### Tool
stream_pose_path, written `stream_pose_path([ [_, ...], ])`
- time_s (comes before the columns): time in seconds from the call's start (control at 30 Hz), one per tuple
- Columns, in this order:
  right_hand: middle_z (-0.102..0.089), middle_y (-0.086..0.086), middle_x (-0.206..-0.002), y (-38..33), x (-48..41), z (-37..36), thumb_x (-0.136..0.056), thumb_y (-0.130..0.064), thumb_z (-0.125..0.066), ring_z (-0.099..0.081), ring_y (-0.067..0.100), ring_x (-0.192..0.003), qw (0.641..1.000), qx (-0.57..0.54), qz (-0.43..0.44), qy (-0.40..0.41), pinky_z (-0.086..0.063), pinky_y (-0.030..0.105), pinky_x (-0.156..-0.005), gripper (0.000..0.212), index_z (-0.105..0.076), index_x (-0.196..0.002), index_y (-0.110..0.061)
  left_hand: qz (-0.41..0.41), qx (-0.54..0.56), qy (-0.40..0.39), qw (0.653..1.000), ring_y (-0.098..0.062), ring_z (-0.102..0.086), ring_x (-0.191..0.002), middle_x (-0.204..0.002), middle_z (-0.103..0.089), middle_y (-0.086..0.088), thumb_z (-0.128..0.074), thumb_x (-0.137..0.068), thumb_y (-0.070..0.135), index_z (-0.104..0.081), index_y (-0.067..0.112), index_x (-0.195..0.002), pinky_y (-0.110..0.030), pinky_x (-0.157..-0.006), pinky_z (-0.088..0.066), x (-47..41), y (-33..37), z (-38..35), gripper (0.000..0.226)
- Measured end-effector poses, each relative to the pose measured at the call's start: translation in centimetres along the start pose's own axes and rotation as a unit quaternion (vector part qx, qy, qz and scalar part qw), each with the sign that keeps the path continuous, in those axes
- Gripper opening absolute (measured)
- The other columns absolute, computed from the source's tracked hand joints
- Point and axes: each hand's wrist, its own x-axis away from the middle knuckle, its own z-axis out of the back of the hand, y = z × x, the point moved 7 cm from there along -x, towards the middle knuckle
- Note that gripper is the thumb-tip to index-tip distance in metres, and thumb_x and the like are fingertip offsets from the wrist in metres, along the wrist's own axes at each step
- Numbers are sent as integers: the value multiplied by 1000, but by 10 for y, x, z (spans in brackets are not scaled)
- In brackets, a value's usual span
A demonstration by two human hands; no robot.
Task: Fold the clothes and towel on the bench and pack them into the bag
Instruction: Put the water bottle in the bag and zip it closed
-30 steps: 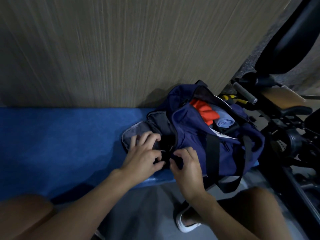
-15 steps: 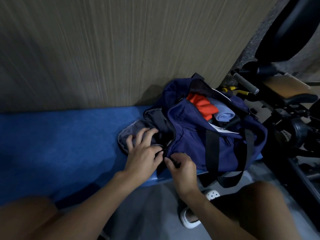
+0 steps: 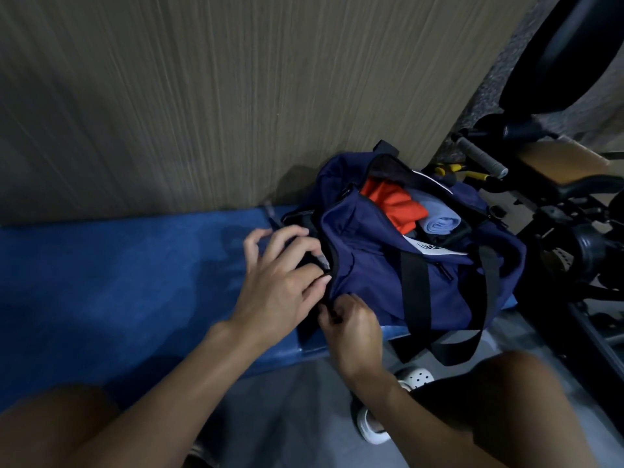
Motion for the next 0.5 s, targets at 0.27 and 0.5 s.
stream_pose_path([
  [0.27, -48, -12, -55, -45, -12, 36, -79, -30, -79, -54, 19, -50, 993, 7, 57, 105, -39, 31, -45, 31, -52, -81, -16, 25, 37, 26, 999, -20, -58, -109, -103, -65, 9, -71, -87, 30, -74, 20, -78, -46, -94, -30, -12, -6, 7, 14],
  [0.5, -59, 2, -55, -45, -19, 36, -87, -32, -71, -56, 30, -51, 996, 30, 31, 74, -43, 38, -49, 30, -47, -74, -18, 21, 61, 18, 998, -18, -58, -98, -93, -64, 9, -72, -86, 29, -73, 17, -77, -37, -84, -34, -10, -9, 0, 16],
])
